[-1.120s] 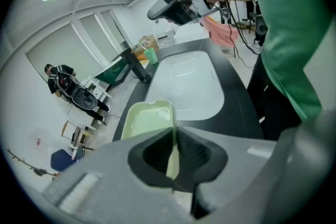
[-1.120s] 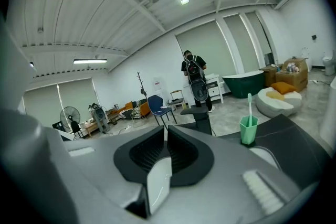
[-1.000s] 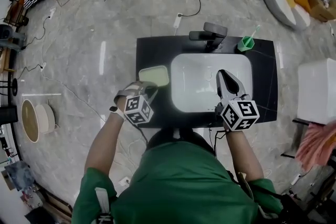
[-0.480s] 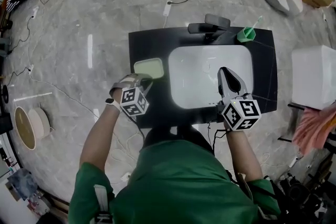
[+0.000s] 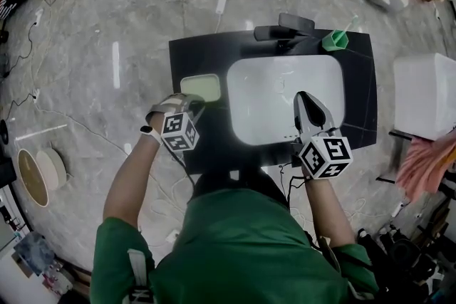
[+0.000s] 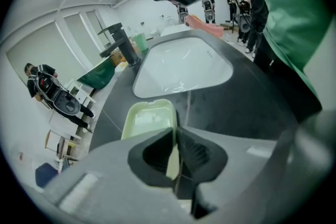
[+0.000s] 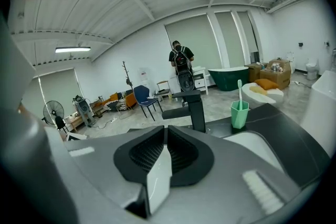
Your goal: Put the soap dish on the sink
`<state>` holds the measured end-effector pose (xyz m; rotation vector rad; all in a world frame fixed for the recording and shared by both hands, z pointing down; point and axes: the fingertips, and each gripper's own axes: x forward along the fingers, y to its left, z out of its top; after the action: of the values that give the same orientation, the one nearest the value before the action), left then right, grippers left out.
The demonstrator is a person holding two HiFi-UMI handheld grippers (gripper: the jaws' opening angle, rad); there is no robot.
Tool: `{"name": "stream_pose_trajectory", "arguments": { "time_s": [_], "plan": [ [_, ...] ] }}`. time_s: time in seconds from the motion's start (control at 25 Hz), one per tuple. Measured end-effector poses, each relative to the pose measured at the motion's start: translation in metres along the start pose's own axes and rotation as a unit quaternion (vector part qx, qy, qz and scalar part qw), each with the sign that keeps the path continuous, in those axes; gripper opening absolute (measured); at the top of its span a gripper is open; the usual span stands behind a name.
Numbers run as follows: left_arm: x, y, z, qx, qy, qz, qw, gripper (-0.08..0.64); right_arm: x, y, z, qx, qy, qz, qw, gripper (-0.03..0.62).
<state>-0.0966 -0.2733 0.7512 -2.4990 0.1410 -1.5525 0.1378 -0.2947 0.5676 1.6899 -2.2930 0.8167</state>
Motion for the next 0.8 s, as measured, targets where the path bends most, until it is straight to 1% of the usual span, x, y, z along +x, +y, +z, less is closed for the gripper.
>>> {"name": "stream_pose_trajectory", "arguments": {
  "time_s": [0.2,0.28,0.4,0.52,0.64,0.8],
  "plan": [
    [0.005,0.001,-0.007,0.001,0.003,0.002,1.0000,0.027,0.003,0.002,-0.004,0.005,0.001,0.000,1.000,0.021],
    [0.005,0.003,-0.010,-0.008,0.007,0.008,0.9999,0.032,0.003,0.002,-0.004,0.007,0.001,-0.002,1.000,0.021],
    [0.002,0.004,-0.013,-0.027,0.010,0.010,0.9995,0.072,0.001,0.001,-0.003,0.007,-0.001,-0.002,1.000,0.021],
    [-0.006,0.005,-0.012,-0.033,0.009,0.021,0.9992,0.083,-0.001,0.003,-0.001,0.008,-0.005,-0.002,1.000,0.021],
    [-0.021,0.008,-0.005,-0.037,0.003,0.043,0.9984,0.083,-0.003,0.007,0.004,0.005,-0.009,0.002,1.000,0.021],
    [-0.052,0.023,0.008,-0.044,-0.006,0.096,0.9944,0.074,-0.007,0.012,0.009,-0.001,-0.016,0.010,1.000,0.021]
  ]
}}
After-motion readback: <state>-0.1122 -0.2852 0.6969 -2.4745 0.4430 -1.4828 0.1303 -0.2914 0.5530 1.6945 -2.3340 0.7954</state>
